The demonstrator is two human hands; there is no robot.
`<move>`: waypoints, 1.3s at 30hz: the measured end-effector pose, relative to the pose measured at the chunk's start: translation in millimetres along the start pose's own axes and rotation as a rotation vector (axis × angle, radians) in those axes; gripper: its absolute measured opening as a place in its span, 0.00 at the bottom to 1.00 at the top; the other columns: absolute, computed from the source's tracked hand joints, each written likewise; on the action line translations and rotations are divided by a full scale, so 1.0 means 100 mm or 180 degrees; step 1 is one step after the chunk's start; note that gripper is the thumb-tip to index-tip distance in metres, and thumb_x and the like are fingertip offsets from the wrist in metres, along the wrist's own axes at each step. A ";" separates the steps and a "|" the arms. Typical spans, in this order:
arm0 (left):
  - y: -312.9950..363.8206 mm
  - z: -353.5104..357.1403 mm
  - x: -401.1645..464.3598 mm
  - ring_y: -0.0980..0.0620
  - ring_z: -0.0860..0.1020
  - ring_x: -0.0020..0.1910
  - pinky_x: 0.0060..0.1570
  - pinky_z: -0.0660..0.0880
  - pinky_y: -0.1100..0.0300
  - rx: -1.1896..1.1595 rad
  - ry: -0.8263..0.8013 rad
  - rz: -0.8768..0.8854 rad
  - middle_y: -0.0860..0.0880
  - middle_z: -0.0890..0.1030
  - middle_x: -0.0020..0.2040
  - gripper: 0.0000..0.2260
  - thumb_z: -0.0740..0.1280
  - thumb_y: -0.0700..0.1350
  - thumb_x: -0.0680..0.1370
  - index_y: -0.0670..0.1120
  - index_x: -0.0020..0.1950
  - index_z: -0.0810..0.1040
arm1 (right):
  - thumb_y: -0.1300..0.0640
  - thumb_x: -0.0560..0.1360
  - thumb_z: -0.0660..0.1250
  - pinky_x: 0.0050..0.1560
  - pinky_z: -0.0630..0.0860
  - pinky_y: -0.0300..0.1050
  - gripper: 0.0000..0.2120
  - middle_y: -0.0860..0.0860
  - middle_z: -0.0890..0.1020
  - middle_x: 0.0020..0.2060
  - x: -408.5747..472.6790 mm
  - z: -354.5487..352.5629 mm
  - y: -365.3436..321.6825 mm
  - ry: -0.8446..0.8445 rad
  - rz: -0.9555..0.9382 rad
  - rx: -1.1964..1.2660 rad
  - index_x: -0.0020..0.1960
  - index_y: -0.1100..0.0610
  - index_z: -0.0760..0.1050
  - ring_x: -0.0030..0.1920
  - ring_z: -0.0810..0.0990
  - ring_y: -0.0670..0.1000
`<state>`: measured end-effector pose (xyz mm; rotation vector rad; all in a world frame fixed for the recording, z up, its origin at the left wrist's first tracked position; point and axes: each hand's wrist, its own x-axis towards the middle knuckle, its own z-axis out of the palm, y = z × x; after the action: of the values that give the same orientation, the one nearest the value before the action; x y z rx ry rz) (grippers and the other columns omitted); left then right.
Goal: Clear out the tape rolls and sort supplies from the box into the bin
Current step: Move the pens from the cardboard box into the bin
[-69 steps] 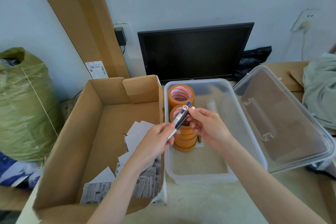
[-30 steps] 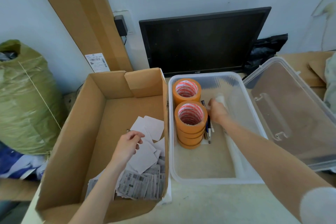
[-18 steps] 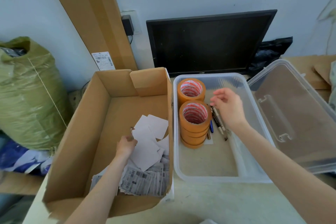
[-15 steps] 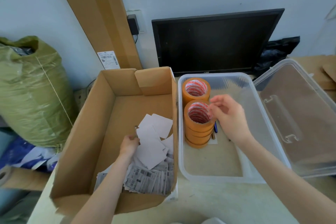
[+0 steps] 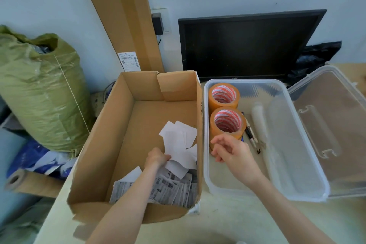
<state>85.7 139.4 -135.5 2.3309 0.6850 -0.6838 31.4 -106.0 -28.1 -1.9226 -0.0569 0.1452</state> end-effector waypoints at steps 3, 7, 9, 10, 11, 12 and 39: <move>0.01 -0.09 0.01 0.46 0.77 0.49 0.47 0.74 0.55 -0.0006 -0.0230 0.0042 0.44 0.79 0.56 0.17 0.64 0.47 0.77 0.40 0.63 0.74 | 0.67 0.76 0.63 0.37 0.79 0.39 0.11 0.50 0.82 0.33 0.01 0.00 0.03 0.0042 0.0028 0.0009 0.45 0.52 0.77 0.31 0.79 0.45; -0.01 -0.25 0.00 0.47 0.78 0.51 0.48 0.74 0.56 -0.0451 -0.0150 0.0248 0.44 0.79 0.56 0.16 0.65 0.44 0.78 0.41 0.64 0.73 | 0.67 0.76 0.62 0.36 0.77 0.37 0.10 0.50 0.82 0.34 0.02 0.00 0.03 -0.0019 0.0064 0.0040 0.47 0.54 0.77 0.31 0.78 0.44; -0.01 -0.38 -0.05 0.47 0.76 0.51 0.51 0.71 0.55 -0.0675 -0.0082 0.0346 0.44 0.79 0.55 0.12 0.63 0.47 0.80 0.41 0.58 0.76 | 0.67 0.77 0.62 0.36 0.78 0.37 0.09 0.50 0.82 0.34 0.02 0.00 0.03 -0.0053 0.0069 0.0035 0.47 0.54 0.77 0.31 0.79 0.44; -0.01 -0.46 -0.08 0.46 0.75 0.50 0.52 0.70 0.55 -0.0727 -0.0009 0.0379 0.43 0.79 0.52 0.12 0.59 0.48 0.82 0.42 0.53 0.77 | 0.67 0.77 0.62 0.36 0.78 0.38 0.09 0.50 0.82 0.34 0.02 0.00 0.03 -0.0060 0.0078 0.0039 0.47 0.54 0.77 0.31 0.79 0.45; 0.00 -0.56 -0.13 0.46 0.76 0.47 0.52 0.70 0.56 -0.0764 0.0087 0.0408 0.44 0.78 0.47 0.13 0.56 0.49 0.83 0.43 0.49 0.76 | 0.67 0.77 0.62 0.36 0.78 0.38 0.10 0.51 0.82 0.34 0.02 0.00 0.04 -0.0067 0.0093 0.0048 0.47 0.54 0.77 0.31 0.79 0.45; 0.02 -0.64 -0.19 0.47 0.77 0.43 0.50 0.72 0.56 -0.0790 0.0203 0.0480 0.45 0.78 0.43 0.14 0.53 0.49 0.83 0.44 0.49 0.75 | 0.67 0.77 0.62 0.36 0.78 0.38 0.10 0.51 0.83 0.35 0.03 0.00 0.04 -0.0070 0.0110 0.0062 0.47 0.53 0.77 0.31 0.80 0.46; 0.20 -0.73 -1.29 0.54 0.66 0.24 0.27 0.62 0.61 0.0705 0.0830 0.2613 0.52 0.69 0.27 0.11 0.57 0.51 0.82 0.48 0.44 0.73 | 0.67 0.76 0.64 0.30 0.73 0.38 0.07 0.55 0.80 0.31 0.04 -0.50 -0.39 0.0849 0.0092 0.1715 0.41 0.60 0.76 0.29 0.76 0.49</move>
<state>24.9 136.4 1.4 2.6193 -0.2864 -0.0793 43.1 -138.1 25.6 -1.3903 0.1734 -0.0736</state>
